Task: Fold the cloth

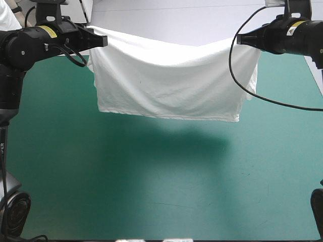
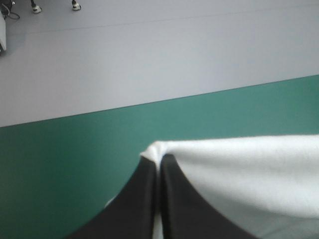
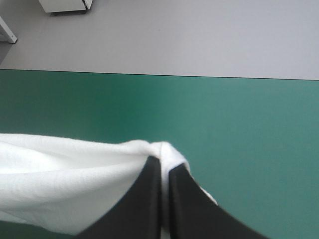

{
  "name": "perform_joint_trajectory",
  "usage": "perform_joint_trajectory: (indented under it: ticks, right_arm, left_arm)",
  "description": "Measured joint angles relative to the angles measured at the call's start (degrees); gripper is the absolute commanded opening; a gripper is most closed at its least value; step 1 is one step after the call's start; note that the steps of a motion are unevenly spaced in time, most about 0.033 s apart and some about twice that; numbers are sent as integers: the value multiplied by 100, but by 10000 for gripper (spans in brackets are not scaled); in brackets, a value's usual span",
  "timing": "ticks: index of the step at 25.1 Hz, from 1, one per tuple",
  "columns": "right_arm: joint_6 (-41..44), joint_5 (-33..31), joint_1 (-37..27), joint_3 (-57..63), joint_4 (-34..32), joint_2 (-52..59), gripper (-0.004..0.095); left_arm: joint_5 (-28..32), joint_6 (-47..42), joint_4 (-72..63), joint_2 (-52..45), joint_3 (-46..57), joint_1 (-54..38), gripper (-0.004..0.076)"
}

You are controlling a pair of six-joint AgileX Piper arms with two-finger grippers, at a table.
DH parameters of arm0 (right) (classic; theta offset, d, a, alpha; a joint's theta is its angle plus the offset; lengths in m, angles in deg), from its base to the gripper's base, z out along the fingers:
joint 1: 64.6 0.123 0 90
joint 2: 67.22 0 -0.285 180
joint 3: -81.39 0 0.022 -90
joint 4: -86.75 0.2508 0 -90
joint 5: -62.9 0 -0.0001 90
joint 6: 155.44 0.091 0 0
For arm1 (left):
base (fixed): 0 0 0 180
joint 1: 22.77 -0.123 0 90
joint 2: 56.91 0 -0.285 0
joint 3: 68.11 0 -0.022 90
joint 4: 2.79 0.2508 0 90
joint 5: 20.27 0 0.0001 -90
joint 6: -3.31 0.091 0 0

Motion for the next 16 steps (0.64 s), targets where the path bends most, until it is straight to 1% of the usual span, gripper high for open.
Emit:
perform_joint_trajectory:
  ticks: [2,6,9,10,13,14,16]
  right_arm:
    - [0,224,0,-12,-59,-130,-17]
    - [0,951,0,-18,-269,-548,-17]
    - [0,1631,0,-18,-504,-915,-17]
    - [0,2158,0,-18,-642,-1149,-17]
    - [0,2823,0,-18,-779,-1390,-17]
    - [5,3122,0,-18,-823,-1490,-17]
    - [10,3285,0,-18,-880,-1573,-17]
  left_arm:
    - [285,47,6,103,0,0,-10]
    - [1106,91,176,452,0,0,-10]
    - [1807,95,362,786,0,0,-10]
    - [2216,100,466,977,0,0,-10]
    - [2752,100,521,1234,5,0,-10]
    - [3048,100,539,1385,5,0,-10]
    - [3312,100,544,1565,5,0,-10]
